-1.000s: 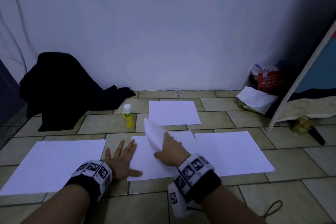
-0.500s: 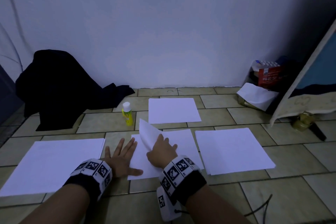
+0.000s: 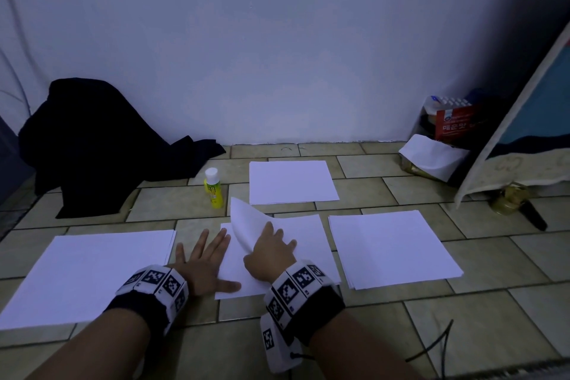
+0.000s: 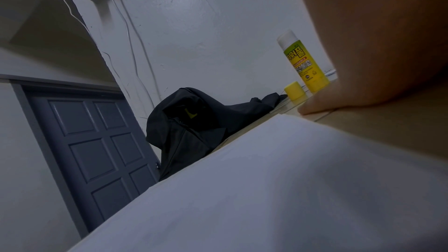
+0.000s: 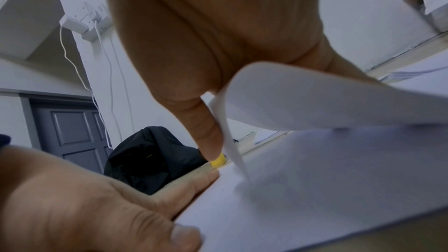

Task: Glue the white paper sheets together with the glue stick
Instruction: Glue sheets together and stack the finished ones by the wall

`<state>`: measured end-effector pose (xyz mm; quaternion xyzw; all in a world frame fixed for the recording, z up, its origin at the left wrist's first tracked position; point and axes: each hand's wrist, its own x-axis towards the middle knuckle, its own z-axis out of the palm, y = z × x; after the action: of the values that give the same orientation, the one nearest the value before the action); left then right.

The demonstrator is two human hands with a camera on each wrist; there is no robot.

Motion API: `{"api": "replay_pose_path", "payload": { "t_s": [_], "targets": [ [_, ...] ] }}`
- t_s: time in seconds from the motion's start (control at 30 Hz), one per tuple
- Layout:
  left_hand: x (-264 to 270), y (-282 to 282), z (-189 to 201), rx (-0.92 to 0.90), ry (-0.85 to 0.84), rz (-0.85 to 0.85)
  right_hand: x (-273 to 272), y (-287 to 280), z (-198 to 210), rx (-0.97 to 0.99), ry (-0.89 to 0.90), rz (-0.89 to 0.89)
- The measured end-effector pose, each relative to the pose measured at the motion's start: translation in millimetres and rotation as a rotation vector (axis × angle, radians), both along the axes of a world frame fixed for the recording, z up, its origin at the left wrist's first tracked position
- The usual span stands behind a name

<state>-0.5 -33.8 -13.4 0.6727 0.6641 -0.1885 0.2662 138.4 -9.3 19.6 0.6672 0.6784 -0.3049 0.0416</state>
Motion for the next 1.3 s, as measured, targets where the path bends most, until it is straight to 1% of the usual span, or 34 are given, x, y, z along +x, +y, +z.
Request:
{"api": "replay_pose_path", "payload": {
  "t_s": [0.13,0.3,0.5,0.63,0.8,0.9,1.0,1.13,1.3],
  "targets": [
    [0.5,-1.0,0.1,-0.001,-0.005,0.001,-1.7,1.8,-3.1,-0.022,-0.006,0.002],
    [-1.9,-0.3,-1.6,-0.006,-0.014,0.002,-4.2,2.3,-3.8,-0.052,0.023,-0.063],
    [-0.8,-0.3,-0.6,-0.006,-0.008,0.002,-6.9,5.0,-8.3,-0.054,-0.013,-0.046],
    [-0.9,0.6,-0.7,-0.005,-0.008,-0.004,-10.3,8.9,-13.6,-0.025,0.005,-0.118],
    [-4.2,0.4,-4.2,-0.016,-0.005,-0.011,-8.8,8.0,-11.5,-0.003,-0.005,-0.098],
    [-2.5,-0.2,-2.6,-0.005,-0.011,-0.006,-8.6,5.3,-10.2,0.017,0.021,-0.111],
    [-1.8,-0.4,-1.4,-0.008,-0.011,-0.003,-6.7,4.1,-8.1,0.015,0.056,-0.072],
    [-2.0,-0.5,-1.9,-0.005,-0.013,-0.003,-4.8,4.7,-9.5,0.029,0.041,-0.048],
    [-1.0,-0.8,-1.1,-0.008,0.005,0.000,1.5,6.4,-7.4,0.011,-0.027,0.120]
  ]
}}
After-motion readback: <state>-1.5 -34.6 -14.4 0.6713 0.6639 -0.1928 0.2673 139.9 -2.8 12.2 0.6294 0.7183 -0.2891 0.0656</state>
